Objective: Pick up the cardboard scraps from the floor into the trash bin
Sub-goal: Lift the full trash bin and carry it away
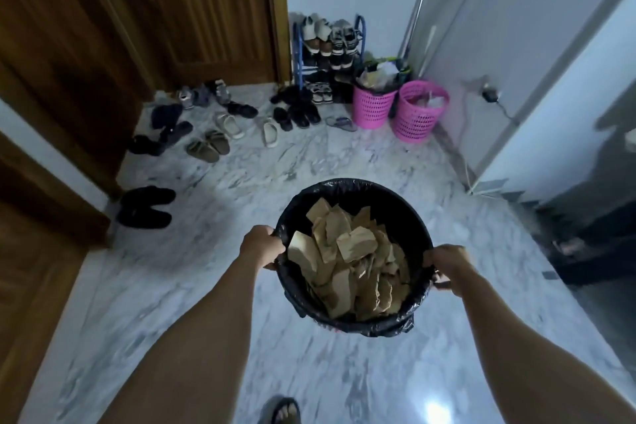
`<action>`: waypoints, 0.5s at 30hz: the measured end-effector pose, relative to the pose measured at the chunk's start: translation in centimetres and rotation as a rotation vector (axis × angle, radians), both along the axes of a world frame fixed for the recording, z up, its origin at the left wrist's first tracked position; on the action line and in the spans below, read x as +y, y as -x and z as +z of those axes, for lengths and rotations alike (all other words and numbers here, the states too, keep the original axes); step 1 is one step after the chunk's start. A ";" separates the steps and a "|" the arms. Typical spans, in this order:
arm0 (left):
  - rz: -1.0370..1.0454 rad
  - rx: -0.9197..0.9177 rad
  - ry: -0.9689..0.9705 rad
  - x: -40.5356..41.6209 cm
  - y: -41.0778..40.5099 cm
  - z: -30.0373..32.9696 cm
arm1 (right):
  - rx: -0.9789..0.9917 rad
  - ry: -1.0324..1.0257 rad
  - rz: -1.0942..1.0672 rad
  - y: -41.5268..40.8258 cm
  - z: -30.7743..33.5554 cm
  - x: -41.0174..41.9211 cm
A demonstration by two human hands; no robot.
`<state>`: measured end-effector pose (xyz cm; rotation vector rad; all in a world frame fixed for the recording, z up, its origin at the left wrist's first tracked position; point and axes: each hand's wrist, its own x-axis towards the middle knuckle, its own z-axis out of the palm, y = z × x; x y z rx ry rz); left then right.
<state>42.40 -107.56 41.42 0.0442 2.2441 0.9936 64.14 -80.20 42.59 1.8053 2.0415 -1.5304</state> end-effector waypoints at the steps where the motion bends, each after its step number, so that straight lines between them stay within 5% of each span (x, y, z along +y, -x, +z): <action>1: -0.027 -0.003 -0.008 2.5 1.3 -0.2 | -0.002 0.002 -0.027 0.5 0.0 2.0; 15: -0.270 -0.067 -0.037 36.9 16.7 -5.4 | 0.012 0.076 -0.330 8.3 -4.6 28.5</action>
